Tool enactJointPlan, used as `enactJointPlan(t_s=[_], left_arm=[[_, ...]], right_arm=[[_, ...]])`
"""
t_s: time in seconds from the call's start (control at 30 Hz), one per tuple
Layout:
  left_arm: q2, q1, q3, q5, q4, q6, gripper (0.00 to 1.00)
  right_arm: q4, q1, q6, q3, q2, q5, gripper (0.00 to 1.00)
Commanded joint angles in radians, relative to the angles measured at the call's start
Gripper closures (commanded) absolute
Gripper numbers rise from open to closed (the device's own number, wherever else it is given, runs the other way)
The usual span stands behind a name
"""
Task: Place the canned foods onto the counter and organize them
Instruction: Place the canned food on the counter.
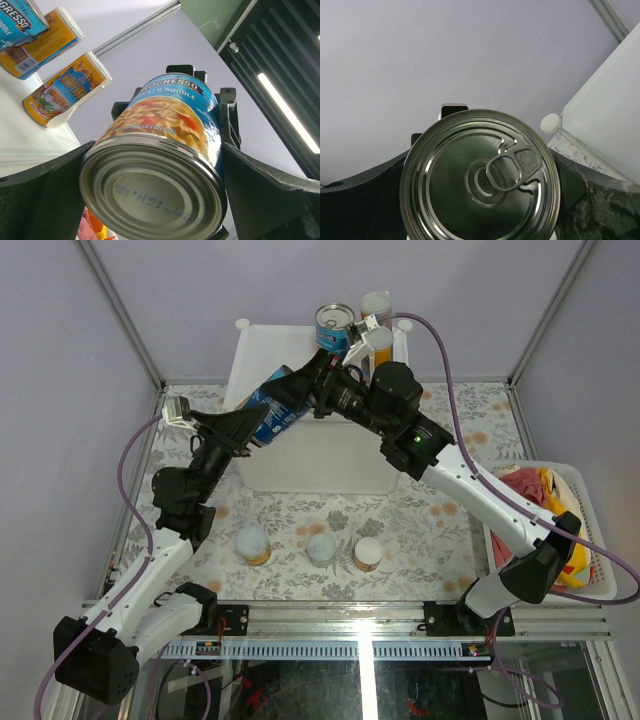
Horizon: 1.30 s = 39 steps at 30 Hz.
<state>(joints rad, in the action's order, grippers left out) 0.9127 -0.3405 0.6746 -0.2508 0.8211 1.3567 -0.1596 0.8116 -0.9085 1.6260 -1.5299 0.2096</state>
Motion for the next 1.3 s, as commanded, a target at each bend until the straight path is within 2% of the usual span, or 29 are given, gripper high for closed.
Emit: enactJointPlan(t_s=[0.0,0.43,0.83,1.0,1.27], left_arm=[[-0.027,0.01,0.019,0.07,-0.042,-0.059,0.0],[-0.012,0.009,0.016,0.057,0.058,-0.059,0.0],[-0.053,0.009,0.014,0.059,-0.007,-0.068,0.0],[-0.078,0.009,0.014,0.073,-0.055,-0.081,0.0],[-0.104,0.009,0.015,0.07,-0.125,-0.1,0.0]], right_arm=[[-0.191,-0.071,0.076,0.134,0.033,-0.052,1.0],[-0.253,-0.131,-0.016,0.147,0.025,0.009,1.0],[-0.269,-0.178,-0.041,0.162,0.019,0.045,1.0],[-0.226,-0.184,0.016,0.208,-0.006,0.054,1.0],[-0.061,-0.184,0.188,0.371,-0.092,0.075,1.0]])
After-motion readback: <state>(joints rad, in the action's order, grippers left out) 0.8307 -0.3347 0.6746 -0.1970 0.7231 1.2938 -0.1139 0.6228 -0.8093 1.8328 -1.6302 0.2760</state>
